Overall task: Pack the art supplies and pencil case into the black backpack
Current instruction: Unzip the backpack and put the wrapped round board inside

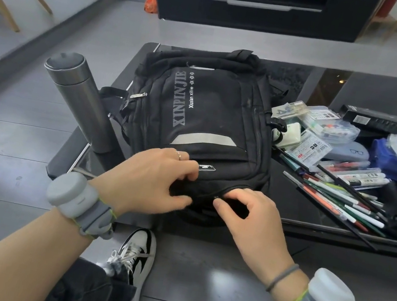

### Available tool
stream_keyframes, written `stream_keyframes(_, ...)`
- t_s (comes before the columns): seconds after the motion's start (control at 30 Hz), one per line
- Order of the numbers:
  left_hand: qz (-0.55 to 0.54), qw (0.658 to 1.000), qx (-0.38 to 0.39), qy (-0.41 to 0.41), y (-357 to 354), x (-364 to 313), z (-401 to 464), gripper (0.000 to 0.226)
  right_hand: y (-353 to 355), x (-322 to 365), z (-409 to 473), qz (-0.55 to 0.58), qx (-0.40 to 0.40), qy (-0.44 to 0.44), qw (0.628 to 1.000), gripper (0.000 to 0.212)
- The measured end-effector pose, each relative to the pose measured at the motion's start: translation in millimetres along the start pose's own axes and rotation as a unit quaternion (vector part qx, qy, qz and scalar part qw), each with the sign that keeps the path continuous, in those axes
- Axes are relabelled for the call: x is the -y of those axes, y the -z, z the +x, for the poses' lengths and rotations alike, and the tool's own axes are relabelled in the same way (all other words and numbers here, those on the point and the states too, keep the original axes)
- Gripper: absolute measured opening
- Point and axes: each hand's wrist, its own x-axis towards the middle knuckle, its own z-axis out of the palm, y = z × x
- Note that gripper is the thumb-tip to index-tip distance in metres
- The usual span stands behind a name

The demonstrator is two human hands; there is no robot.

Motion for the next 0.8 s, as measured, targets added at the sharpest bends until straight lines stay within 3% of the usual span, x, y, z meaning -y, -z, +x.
stream_keyframes(0.07,0.000,1.000,-0.002,-0.004,-3.8,-11.9,9.1,0.037,0.9,3.0,1.3,-0.012,0.003,0.018,1.000,0.021)
stream_keyframes(0.3,-0.005,0.999,0.041,0.034,-11.7,-19.8,30.9,0.024,4.7,-7.9,0.6,-0.102,0.021,0.049,0.993,0.023)
stream_keyframes(0.47,-0.048,0.999,0.004,0.015,-8.2,-18.8,30.1,0.021,22.7,-26.0,10.6,-0.213,-0.006,0.015,0.977,0.044)
stream_keyframes(0.57,-0.045,0.998,-0.030,-0.012,-3.5,-20.9,28.1,0.019,30.5,-30.1,21.6,-0.149,0.014,-0.040,0.988,0.050)
stream_keyframes(0.67,-0.021,0.997,-0.067,-0.038,3.4,-21.6,27.2,0.017,32.1,-26.2,34.0,-0.013,0.047,-0.099,0.994,0.052)
stream_keyframes(0.8,-0.001,0.993,-0.099,-0.063,10.9,-23.4,26.8,0.015,39.3,-20.5,41.5,0.120,0.010,-0.176,0.977,0.051)
